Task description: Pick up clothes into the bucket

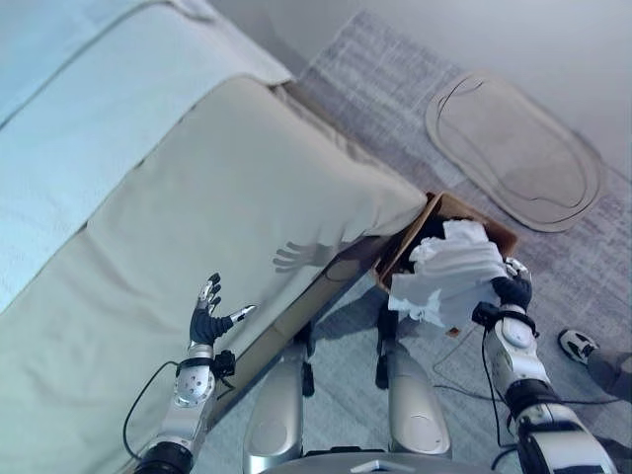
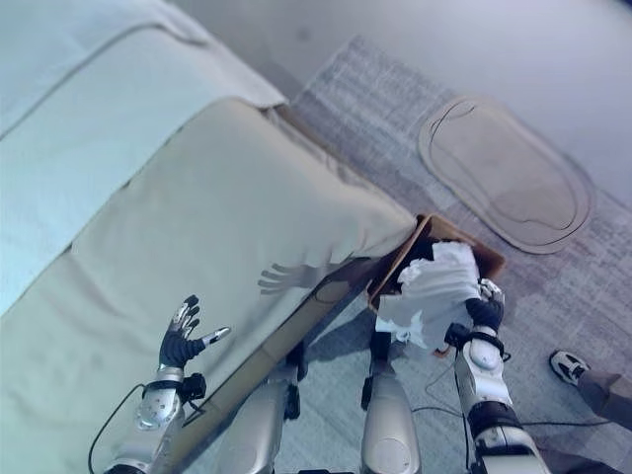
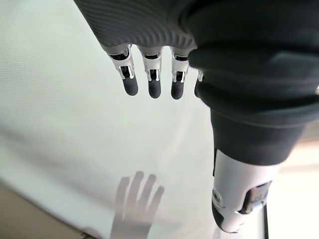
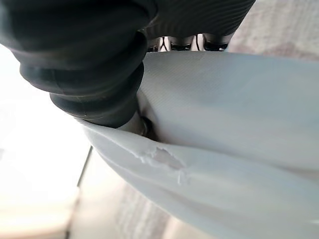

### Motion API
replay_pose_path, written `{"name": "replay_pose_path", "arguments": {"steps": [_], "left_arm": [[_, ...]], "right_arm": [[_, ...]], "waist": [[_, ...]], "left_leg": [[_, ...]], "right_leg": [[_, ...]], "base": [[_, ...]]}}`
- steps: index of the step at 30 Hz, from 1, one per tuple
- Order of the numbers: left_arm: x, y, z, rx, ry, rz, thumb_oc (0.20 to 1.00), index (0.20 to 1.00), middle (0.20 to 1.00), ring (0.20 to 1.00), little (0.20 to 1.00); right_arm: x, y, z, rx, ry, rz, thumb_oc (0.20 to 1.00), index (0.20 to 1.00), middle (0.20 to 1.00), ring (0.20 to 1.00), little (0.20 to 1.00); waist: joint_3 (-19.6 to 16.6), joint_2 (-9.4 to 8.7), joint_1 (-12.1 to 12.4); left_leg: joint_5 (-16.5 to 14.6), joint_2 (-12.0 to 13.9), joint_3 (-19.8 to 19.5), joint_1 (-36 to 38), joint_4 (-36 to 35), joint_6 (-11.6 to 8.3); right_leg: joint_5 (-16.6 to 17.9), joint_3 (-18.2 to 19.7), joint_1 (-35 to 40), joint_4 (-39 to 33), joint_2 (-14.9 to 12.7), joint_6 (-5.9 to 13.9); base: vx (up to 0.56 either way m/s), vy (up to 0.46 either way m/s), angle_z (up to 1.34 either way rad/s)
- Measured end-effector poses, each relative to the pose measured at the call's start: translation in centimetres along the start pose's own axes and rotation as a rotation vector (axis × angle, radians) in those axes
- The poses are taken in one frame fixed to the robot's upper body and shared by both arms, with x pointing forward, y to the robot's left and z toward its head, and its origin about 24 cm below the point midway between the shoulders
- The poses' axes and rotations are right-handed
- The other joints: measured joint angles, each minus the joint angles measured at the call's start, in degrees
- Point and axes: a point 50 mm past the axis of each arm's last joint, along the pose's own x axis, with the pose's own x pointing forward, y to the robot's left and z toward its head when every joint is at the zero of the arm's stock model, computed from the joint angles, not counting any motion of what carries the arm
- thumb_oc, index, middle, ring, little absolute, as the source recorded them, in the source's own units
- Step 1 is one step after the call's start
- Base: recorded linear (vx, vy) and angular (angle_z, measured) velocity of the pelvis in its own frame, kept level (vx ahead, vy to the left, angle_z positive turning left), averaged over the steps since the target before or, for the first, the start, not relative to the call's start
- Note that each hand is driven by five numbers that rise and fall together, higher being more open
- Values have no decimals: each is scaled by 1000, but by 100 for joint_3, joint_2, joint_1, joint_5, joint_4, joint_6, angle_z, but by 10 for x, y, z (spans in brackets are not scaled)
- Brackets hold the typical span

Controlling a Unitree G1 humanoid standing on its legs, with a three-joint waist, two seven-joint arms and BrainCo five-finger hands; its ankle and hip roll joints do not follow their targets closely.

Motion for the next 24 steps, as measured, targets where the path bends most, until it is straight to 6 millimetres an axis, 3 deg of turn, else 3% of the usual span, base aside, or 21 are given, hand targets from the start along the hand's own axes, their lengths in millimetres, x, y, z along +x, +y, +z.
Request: {"name": "replay_pose_path", "arguments": {"steps": [6,8,16,21,24], "left_arm": [[1,-3,1,2,-1,-25,1000,1000,1000,1000,1000],[2,-7,5,1,-16,-42,1000,1000,1000,1000,1000],[1,-13,19,-12,-76,-90,1000,1000,1000,1000,1000],[2,-13,26,-12,-100,-83,1000,1000,1000,1000,1000],[2,-9,27,-4,-104,-53,1000,1000,1000,1000,1000]], "right_arm": [[20,14,38,28,-90,-18,200,200,200,200,200],[25,9,46,14,-114,-42,200,200,200,200,200],[46,-4,85,-12,-189,-151,200,200,200,200,200],[56,-21,93,3,-153,-347,200,200,200,200,200],[53,-32,80,16,-100,-420,200,200,200,200,200]], "waist": [[186,-9,51],[195,-6,150],[200,-10,143],[210,13,157],[223,35,159]], "left_leg": [[-214,-81,-165,-1027,803,97],[-312,-74,-171,-1272,1054,102],[-432,-72,-189,-1974,1622,83],[-450,-78,-162,-2277,1771,79],[-450,-90,-166,-2339,1790,79]], "right_leg": [[-366,4,-1047,1050,-154,-110],[-488,14,-1295,1280,-167,-173],[-652,101,-2008,1834,-205,-213],[-652,175,-2331,1961,-215,-207],[-652,184,-2396,1994,-228,-208]], "base": [[-78,-17,17],[-50,11,2],[-22,4,0],[-6,8,-3],[0,0,0]]}}
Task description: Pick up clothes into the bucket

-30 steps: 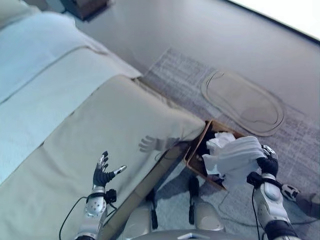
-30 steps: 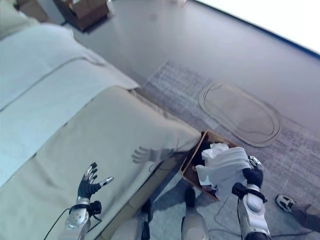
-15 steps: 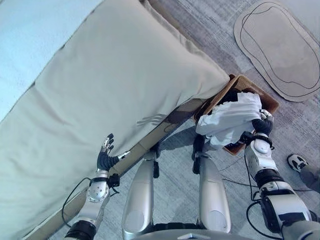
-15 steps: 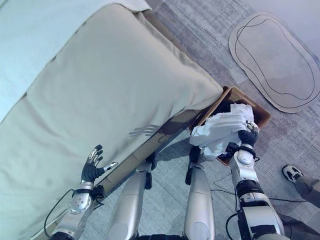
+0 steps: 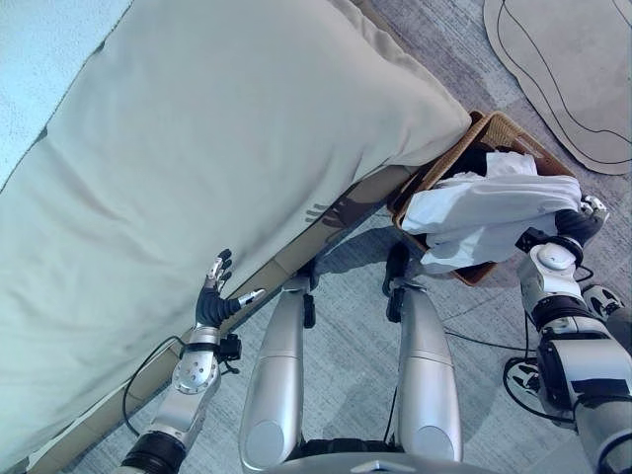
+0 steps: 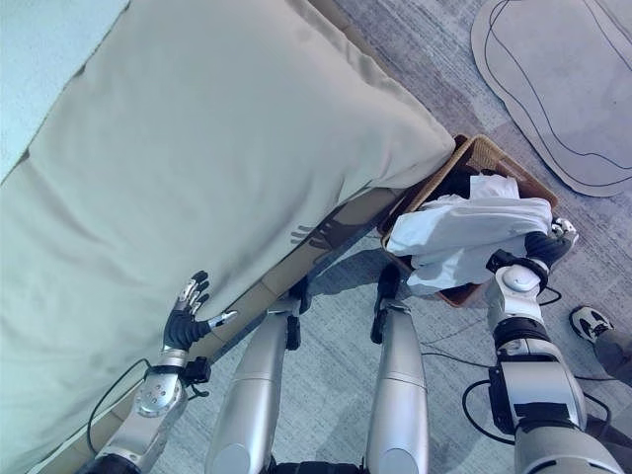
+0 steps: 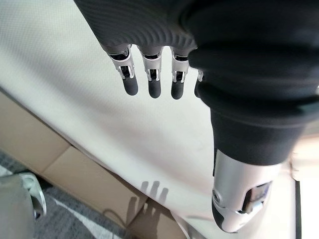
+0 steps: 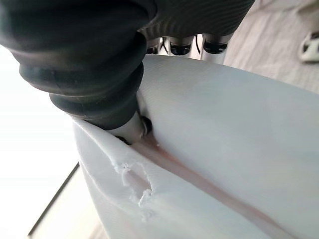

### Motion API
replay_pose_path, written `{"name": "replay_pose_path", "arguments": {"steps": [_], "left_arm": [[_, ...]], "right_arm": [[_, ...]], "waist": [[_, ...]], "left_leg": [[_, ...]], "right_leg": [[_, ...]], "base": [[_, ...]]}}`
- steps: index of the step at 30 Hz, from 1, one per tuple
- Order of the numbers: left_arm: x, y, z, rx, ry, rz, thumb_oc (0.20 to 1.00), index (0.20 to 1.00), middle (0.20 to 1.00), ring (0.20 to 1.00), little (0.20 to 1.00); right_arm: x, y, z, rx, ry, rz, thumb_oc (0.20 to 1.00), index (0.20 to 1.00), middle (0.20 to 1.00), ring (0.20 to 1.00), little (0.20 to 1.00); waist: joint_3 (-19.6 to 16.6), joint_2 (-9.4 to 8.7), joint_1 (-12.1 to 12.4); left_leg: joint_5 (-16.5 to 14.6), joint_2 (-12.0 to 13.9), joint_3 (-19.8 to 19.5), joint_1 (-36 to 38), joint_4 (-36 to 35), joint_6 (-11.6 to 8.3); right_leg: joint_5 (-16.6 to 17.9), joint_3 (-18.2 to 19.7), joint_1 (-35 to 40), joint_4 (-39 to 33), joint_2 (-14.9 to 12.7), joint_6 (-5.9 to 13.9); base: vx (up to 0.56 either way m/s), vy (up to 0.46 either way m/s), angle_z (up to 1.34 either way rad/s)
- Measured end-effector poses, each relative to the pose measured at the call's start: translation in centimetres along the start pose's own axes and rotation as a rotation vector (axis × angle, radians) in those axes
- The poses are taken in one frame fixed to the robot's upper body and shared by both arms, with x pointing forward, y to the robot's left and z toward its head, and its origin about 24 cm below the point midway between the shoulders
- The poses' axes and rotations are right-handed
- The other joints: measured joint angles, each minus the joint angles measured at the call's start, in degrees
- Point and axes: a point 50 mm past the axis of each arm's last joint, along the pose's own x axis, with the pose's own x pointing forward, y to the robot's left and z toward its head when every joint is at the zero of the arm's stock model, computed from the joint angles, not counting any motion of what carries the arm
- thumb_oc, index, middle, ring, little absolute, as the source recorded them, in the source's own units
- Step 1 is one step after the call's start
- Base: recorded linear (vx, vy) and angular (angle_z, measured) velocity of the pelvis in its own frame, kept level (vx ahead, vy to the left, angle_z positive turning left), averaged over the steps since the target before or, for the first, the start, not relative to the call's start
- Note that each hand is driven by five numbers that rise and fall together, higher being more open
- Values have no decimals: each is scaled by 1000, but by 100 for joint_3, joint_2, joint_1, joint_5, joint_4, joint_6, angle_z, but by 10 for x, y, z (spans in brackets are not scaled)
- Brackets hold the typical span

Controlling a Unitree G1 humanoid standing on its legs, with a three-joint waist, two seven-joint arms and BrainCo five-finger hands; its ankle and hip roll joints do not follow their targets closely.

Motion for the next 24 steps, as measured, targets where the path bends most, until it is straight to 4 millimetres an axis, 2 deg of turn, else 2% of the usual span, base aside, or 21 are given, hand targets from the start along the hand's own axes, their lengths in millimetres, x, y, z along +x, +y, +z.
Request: {"name": "replay_pose_path", "arguments": {"steps": [3,6,8,12,13,14,15,20,24], "left_arm": [[0,1,1,1,-5,9,1000,1000,1000,1000,1000],[1,1,3,7,-13,5,1000,1000,1000,1000,1000],[0,1,3,7,-12,2,1000,1000,1000,1000,1000],[0,0,4,4,-16,-5,1000,1000,1000,1000,1000],[0,0,4,3,-18,-11,1000,1000,1000,1000,1000],[0,0,3,4,-15,-11,1000,1000,1000,1000,1000],[0,0,3,5,-13,-13,1000,1000,1000,1000,1000],[1,-1,5,1,-23,-19,1000,1000,1000,1000,1000],[1,-2,6,-5,-31,-21,1000,1000,1000,1000,1000]], "right_arm": [[2,-11,-7,49,49,-61,200,200,200,200,200],[9,-31,-10,67,74,-128,200,200,200,200,200],[13,-39,-10,67,77,-155,200,200,200,200,200],[20,-49,0,50,31,-166,200,200,200,200,200],[23,-50,12,48,-19,-152,200,200,200,200,200],[24,-50,15,39,-37,-147,200,200,200,200,200],[25,-45,23,51,-64,-132,200,200,200,200,200],[22,-32,35,7,-149,-65,200,200,200,200,200],[9,-4,35,-53,-196,58,200,200,200,200,200]], "waist": [[1,2,-30],[1,4,-14],[-2,8,6],[-9,33,-38],[-9,41,-8],[-8,52,-25],[-9,51,-19],[-14,56,2],[-14,57,6]], "left_leg": [[-1,-4,-1,-18,-1,0],[-1,-12,1,-51,-5,0],[-42,-21,4,-56,21,53],[-167,-20,20,-108,165,36],[-133,-17,28,-198,248,18],[-193,-11,22,-229,267,57],[-192,-3,17,-252,283,51],[-170,-2,24,-263,288,43],[-226,18,18,-306,293,58]], "right_leg": [[-1,2,-20,3,-1,-1],[-2,10,-59,12,-7,-3],[-4,22,-62,42,-15,4],[-130,54,-132,181,-16,-4],[-38,67,-216,217,-10,-15],[-118,57,-244,227,-9,-22],[-80,58,-258,228,-2,-8],[-56,69,-293,265,4,-45],[-139,68,-326,271,18,-44]], "base": [[0,0,0],[32,-12,0],[43,-5,0],[-6,-8,-2],[0,0,0],[72,-19,-2],[0,0,0],[-20,0,0],[14,-6,0]]}}
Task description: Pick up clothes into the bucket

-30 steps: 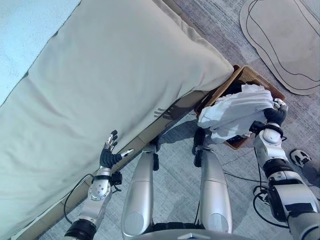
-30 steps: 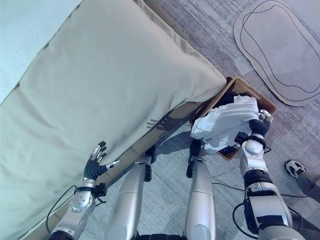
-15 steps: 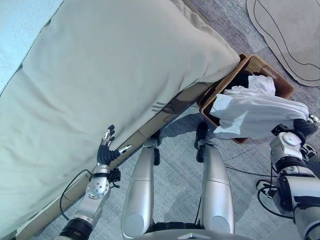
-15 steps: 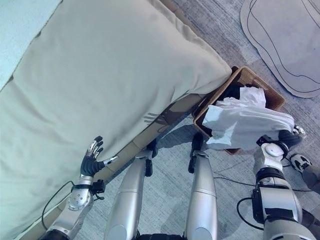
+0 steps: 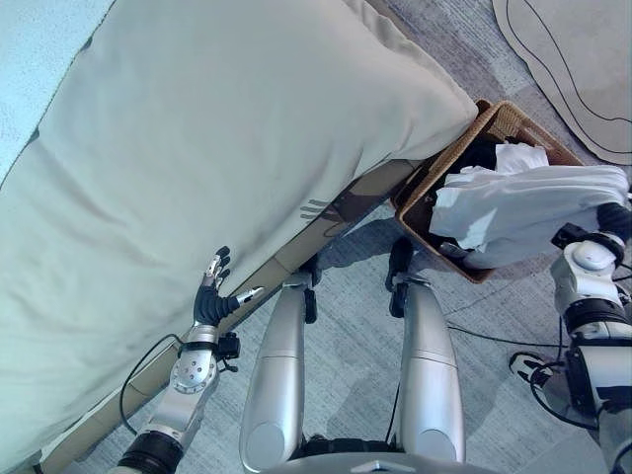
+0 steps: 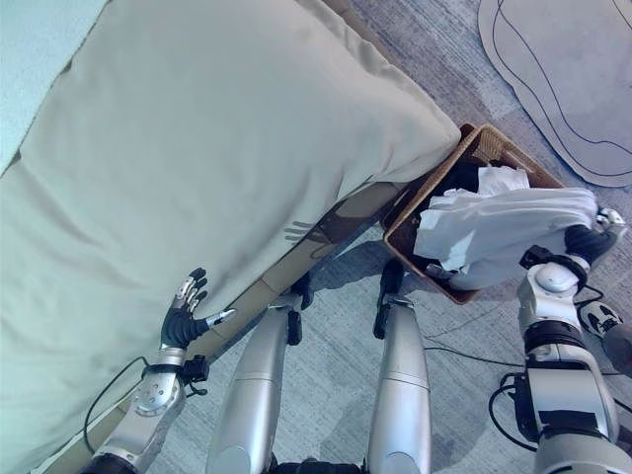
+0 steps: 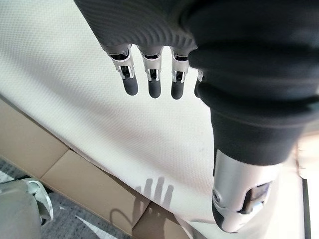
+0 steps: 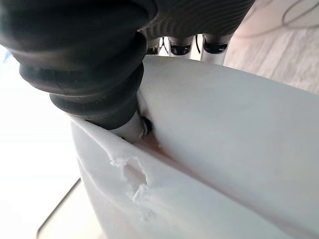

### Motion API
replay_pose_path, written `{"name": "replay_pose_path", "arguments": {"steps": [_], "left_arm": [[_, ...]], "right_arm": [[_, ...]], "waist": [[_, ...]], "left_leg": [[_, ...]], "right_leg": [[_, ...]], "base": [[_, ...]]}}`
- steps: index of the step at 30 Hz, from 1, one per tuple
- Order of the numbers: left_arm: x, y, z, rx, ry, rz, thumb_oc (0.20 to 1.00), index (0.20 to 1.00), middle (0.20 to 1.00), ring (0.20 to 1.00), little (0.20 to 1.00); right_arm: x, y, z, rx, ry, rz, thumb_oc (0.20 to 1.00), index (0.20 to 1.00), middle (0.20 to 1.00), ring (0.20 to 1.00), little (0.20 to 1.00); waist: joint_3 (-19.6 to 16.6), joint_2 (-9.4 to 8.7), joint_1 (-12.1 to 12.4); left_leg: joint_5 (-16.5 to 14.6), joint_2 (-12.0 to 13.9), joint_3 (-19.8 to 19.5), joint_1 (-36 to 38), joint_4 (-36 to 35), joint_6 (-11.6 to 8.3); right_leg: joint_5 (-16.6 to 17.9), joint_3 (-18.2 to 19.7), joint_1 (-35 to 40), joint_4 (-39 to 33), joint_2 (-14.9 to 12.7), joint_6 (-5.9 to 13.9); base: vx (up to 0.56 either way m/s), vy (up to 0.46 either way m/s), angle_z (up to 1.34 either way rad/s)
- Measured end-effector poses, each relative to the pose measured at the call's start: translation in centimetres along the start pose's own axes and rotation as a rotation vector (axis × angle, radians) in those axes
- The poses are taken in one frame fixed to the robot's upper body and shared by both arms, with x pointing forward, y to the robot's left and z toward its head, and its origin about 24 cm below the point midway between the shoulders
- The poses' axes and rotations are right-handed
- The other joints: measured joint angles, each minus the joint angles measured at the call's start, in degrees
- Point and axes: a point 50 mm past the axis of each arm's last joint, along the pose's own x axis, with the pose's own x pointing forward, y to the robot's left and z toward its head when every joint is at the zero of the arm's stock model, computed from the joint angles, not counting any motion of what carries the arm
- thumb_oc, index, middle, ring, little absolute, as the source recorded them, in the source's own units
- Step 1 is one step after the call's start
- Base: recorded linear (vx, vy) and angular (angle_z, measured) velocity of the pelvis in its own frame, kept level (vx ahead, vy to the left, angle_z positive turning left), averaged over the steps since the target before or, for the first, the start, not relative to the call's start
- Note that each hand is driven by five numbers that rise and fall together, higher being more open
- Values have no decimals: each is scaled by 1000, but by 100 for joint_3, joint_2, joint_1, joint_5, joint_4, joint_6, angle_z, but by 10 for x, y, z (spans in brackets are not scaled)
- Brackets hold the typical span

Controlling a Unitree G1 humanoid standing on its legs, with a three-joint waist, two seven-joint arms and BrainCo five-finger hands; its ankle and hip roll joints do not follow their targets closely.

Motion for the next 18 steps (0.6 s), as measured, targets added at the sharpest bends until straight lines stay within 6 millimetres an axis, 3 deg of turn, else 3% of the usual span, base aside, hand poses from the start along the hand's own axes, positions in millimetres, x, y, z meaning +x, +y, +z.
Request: {"name": "replay_pose_path", "arguments": {"steps": [8,13,18], "left_arm": [[2,1,8,-11,-37,6,1000,1000,1000,1000,1000],[5,5,19,-2,-89,-6,1000,1000,1000,1000,1000],[5,10,21,22,-93,-9,1000,1000,1000,1000,1000]], "right_arm": [[-22,30,-22,-30,96,91,200,200,200,200,200],[-21,26,-31,-70,155,77,200,200,200,200,200],[-6,16,-18,-57,136,32,200,200,200,200,200]], "waist": [[-3,5,47],[-4,9,134],[-14,25,158]], "left_leg": [[5,-20,-7,-22,5,5],[5,-39,-7,-42,14,5],[5,-46,-4,-61,15,5]], "right_leg": [[17,-5,-14,13,-18,-23],[7,3,-58,73,-43,-22],[-14,12,-84,88,-48,-39]], "base": [[0,0,0],[1,1,1],[0,0,0]]}}
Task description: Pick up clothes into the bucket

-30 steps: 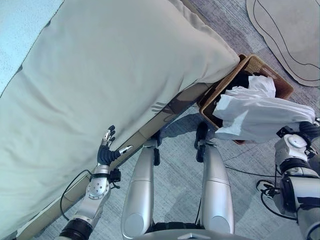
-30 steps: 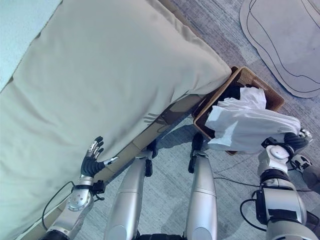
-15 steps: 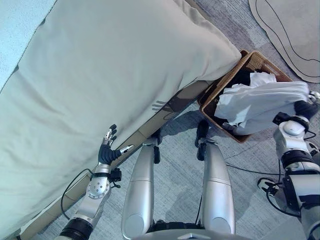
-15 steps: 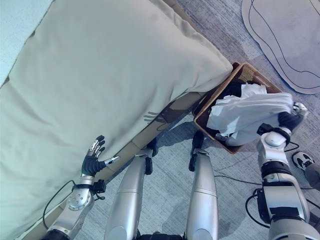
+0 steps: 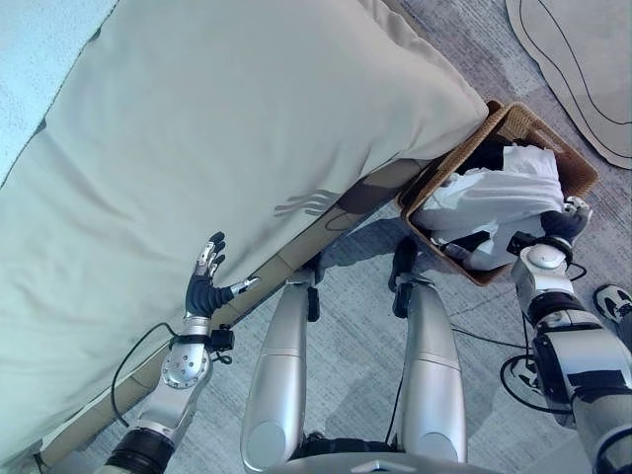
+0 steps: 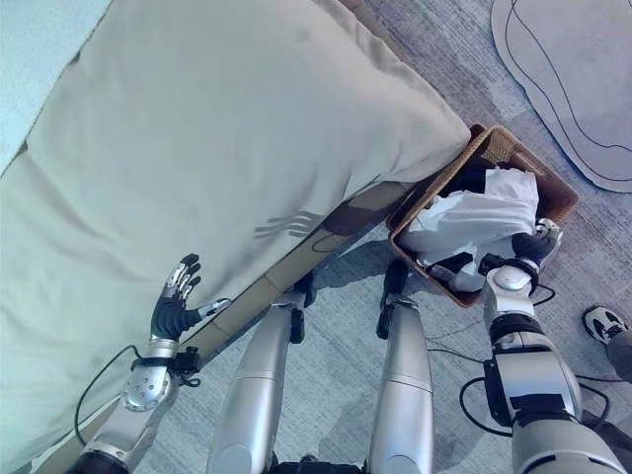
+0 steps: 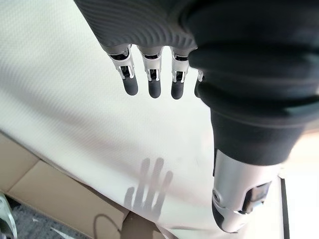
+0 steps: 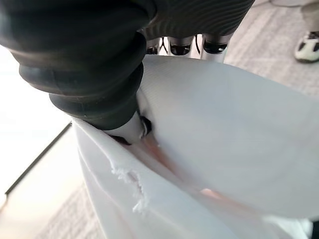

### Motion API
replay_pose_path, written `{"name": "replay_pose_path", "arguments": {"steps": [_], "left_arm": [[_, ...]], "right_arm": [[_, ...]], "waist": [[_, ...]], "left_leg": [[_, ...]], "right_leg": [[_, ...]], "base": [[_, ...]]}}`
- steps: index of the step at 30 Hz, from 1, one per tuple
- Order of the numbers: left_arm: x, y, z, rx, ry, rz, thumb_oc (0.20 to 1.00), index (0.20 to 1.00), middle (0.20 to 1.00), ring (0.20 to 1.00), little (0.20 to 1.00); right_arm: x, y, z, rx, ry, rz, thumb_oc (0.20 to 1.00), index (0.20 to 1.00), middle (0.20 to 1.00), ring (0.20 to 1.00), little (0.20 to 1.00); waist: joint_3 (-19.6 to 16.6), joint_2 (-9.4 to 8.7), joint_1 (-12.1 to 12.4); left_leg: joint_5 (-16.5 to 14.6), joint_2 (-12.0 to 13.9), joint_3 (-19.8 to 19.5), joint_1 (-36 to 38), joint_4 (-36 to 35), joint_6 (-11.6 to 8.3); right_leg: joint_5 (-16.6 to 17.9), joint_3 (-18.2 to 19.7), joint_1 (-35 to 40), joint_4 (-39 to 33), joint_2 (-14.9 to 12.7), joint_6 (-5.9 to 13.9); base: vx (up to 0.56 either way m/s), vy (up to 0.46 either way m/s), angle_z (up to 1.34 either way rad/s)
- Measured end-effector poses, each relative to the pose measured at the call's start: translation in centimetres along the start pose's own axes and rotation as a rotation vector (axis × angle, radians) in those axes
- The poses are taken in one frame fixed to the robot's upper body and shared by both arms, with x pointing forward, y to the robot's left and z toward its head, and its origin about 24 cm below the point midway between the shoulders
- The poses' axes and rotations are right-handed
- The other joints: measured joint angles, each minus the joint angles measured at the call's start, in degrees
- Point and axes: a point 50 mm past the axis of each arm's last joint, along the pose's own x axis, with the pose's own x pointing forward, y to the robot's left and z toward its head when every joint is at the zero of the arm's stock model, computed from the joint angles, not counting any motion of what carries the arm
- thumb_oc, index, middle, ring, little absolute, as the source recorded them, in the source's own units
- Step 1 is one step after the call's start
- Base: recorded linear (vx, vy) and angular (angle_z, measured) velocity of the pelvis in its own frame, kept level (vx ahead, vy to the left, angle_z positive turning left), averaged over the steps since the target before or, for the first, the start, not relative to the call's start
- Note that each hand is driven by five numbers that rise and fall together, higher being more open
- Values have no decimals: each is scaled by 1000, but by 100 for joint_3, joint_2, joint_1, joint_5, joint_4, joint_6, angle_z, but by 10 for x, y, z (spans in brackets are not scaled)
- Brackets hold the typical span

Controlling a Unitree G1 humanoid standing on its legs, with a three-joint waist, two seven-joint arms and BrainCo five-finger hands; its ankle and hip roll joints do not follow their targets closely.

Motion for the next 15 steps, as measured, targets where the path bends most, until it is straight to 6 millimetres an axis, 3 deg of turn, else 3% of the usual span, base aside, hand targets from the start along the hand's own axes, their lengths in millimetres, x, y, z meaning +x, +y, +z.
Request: {"name": "replay_pose_path", "arguments": {"steps": [1,2,3,6,11,15], "left_arm": [[0,0,0,1,0,0,1000,1000,1000,1000,1000],[0,1,0,3,0,-2,1000,1000,1000,1000,1000],[0,1,0,4,0,-3,1000,1000,1000,1000,1000],[0,-1,0,2,-1,-13,1000,1000,1000,1000,1000],[0,-5,-1,-1,6,-31,1000,1000,1000,1000,1000],[0,-9,-2,-16,9,-29,1000,1000,1000,1000,1000]], "right_arm": [[4,-6,4,5,-8,-19,442,442,442,442,442],[7,-9,6,2,-15,-27,912,912,912,912,912],[10,-15,9,-4,-24,-41,1000,1000,1000,1000,1000],[16,-26,15,-17,-44,-70,1000,1000,1000,1000,1000],[17,-28,16,-20,-47,-80,1000,1000,1000,1000,1000],[12,-27,-1,-46,1,-66,1000,1000,1000,1000,1000]], "waist": [[-4,6,10],[-5,9,22],[-10,18,79],[-34,57,119],[-67,106,89],[-67,106,98]], "left_leg": [[0,-3,0,0,-1,0],[0,-4,1,0,-2,0],[0,-2,3,1,-2,0],[0,-3,7,10,-24,0],[76,1,24,60,-111,-15],[133,8,79,270,-333,20]], "right_leg": [[-1,0,-1,-3,-2,0],[-1,0,-3,-2,-3,-1],[-1,1,-6,-6,-2,0],[2,5,-6,-9,-1,4],[81,2,32,-108,9,26],[166,9,229,-327,19,59]], "base": [[0,0,0],[0,0,0],[0,0,0],[-28,3,0],[-30,9,-1],[4,0,-5]]}}
